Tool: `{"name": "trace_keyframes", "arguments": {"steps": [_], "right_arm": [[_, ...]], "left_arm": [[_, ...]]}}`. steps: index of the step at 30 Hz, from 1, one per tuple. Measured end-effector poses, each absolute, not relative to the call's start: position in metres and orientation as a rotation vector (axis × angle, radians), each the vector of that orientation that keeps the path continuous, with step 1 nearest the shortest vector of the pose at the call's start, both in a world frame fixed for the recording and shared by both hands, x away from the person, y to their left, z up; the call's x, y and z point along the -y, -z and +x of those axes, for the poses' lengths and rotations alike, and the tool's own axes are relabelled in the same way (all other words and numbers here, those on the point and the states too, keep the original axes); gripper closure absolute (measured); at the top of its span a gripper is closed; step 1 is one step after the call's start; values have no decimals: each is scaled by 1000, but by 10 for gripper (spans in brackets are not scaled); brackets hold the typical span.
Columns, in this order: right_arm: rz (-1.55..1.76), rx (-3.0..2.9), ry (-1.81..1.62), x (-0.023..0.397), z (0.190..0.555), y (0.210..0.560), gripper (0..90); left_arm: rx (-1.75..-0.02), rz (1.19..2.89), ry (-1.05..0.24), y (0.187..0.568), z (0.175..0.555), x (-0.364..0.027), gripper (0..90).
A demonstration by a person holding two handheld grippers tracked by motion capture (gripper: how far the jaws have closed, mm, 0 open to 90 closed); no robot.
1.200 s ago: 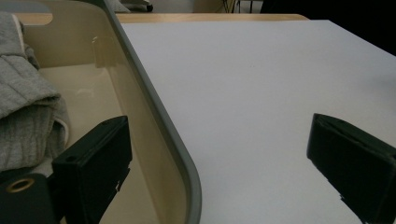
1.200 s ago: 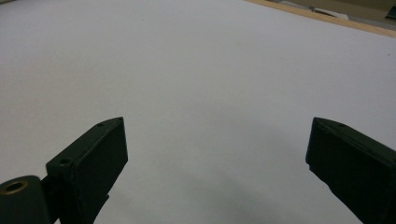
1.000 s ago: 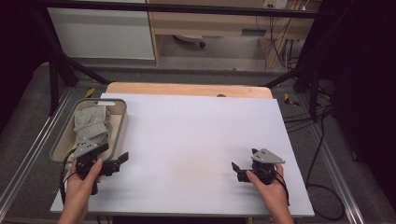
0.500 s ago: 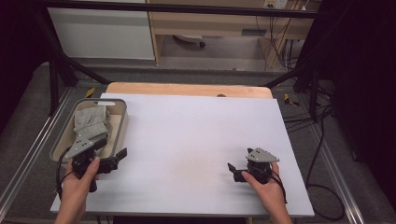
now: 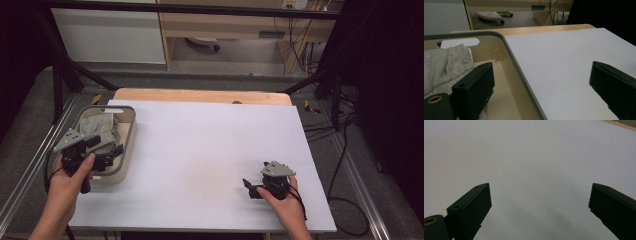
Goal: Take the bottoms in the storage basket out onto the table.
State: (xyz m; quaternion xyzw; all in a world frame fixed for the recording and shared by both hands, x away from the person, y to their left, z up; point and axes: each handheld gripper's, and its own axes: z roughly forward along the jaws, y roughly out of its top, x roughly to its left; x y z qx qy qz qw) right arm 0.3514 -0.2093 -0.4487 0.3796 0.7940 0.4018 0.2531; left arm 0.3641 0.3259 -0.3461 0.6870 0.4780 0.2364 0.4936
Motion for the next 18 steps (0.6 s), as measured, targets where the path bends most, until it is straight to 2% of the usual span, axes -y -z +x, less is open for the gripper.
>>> {"name": "trace_keyframes", "arguments": {"steps": [18], "right_arm": [[984, -2169, -1115, 205, 351, 446, 43]], "left_arm": [[-1262, 1712, -540, 344, 376, -349, 85]]}}
